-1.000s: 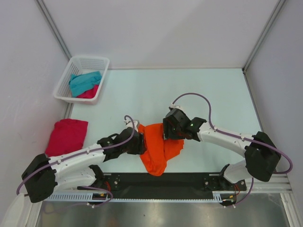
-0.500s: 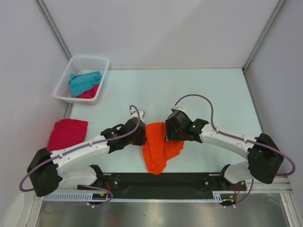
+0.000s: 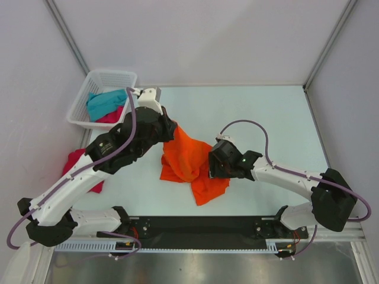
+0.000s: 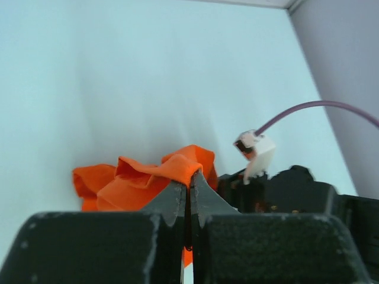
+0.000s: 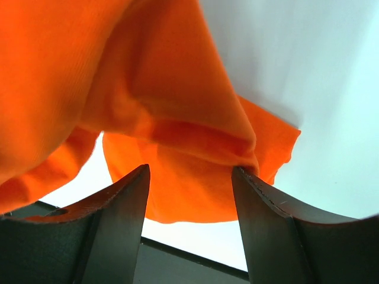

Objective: Fold and stack the t-shirts

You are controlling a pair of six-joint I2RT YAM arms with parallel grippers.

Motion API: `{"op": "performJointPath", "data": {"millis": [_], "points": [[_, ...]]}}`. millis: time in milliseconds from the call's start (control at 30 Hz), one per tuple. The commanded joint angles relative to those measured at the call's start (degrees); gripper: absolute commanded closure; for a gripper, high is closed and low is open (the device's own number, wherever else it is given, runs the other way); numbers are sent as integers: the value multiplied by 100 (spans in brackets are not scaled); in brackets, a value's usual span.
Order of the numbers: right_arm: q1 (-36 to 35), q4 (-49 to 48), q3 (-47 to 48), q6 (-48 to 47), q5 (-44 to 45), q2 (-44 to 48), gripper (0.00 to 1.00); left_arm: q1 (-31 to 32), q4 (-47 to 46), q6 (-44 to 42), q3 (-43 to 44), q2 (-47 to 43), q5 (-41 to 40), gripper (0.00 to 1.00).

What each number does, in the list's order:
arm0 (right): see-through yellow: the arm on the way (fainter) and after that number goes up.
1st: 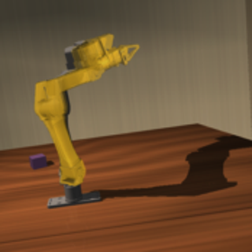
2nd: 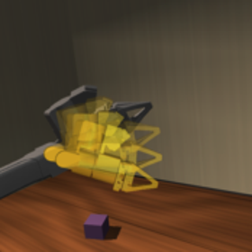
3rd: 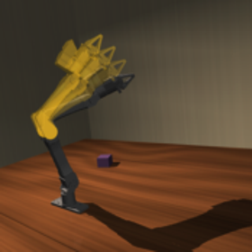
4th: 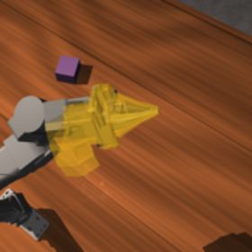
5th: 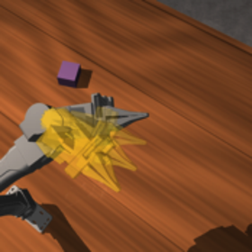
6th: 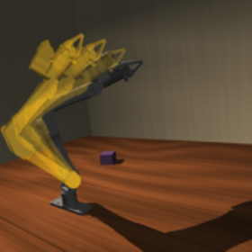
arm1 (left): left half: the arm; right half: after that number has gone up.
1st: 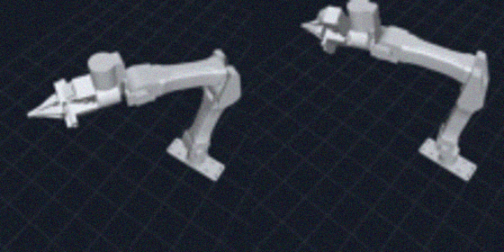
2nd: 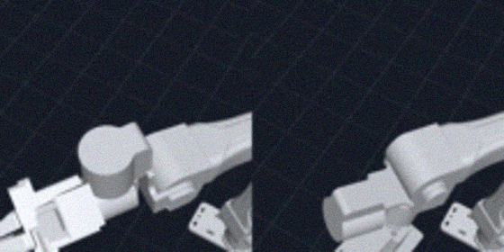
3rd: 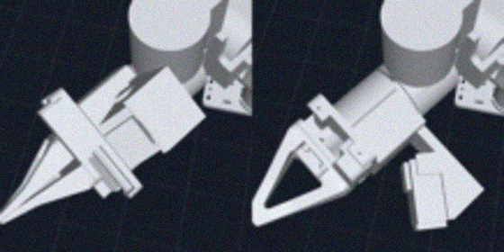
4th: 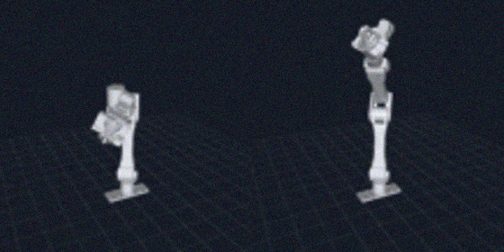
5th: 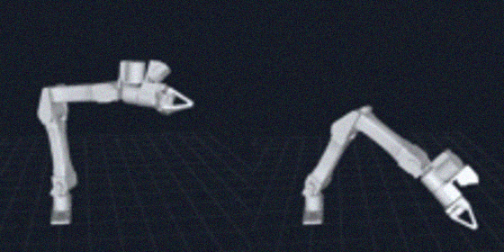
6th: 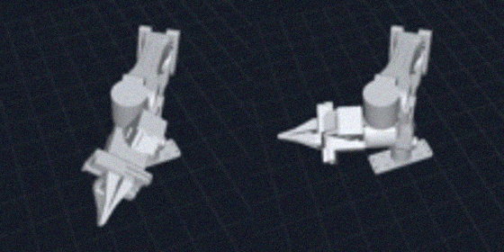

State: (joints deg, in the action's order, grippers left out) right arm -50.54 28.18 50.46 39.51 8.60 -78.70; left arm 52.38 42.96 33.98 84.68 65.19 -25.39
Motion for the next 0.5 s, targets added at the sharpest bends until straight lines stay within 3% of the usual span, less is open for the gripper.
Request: {"op": "performJointPath", "data": {"millis": [0, 467], "points": [[-8, -182, -132, 119, 63, 241, 37, -26, 573, 91, 13, -14, -607, 100], [-17, -243, -203, 189, -16, 171, 37, -816, 942, 136, 206, -656, -1179, 100]]}}
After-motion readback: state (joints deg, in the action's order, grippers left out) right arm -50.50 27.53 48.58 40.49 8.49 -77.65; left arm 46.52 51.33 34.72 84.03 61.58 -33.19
